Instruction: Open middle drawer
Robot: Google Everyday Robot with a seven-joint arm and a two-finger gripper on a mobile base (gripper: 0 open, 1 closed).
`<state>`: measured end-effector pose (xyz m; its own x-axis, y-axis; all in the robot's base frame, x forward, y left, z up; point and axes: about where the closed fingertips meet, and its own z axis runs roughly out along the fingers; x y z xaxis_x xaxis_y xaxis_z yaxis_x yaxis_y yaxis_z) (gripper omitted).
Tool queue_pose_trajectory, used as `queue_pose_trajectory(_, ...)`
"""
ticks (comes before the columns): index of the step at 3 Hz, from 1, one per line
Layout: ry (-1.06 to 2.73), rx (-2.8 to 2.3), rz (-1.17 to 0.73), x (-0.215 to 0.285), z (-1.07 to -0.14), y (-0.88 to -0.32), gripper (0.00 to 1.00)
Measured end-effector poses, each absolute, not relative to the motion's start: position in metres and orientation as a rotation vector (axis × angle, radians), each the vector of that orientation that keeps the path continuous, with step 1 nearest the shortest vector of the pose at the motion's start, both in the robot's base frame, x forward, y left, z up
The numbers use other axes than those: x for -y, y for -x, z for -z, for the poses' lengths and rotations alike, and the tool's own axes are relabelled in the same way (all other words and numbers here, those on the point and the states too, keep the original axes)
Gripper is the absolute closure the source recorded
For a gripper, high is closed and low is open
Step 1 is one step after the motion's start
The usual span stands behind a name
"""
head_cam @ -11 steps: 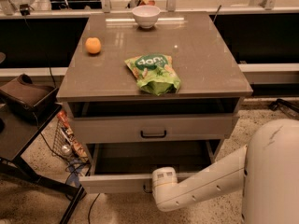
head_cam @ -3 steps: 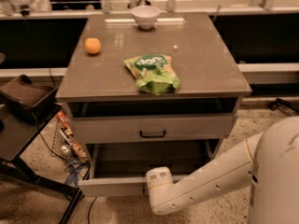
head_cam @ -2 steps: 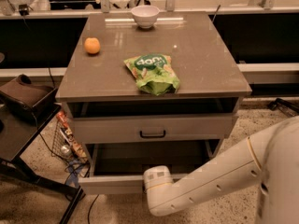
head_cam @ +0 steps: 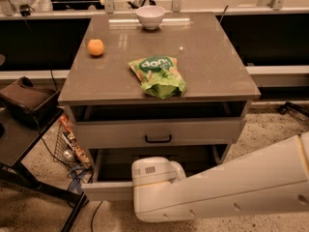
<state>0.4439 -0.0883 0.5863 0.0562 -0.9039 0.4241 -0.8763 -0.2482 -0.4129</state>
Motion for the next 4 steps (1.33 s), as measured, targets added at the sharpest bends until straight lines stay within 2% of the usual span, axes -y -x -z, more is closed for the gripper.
queue_pose_trajectory(1,2.173,-1.852,0.987,0.126,-0.624,-0.483,1.0)
queue_pose_trajectory(2,2.138,-1.842,0.88,0.156,-0.621,-0.521,1.0)
queue_pose_trajectory(4,2.149,-1.807,0.878,0.156,-0.625,-0.528,1.0)
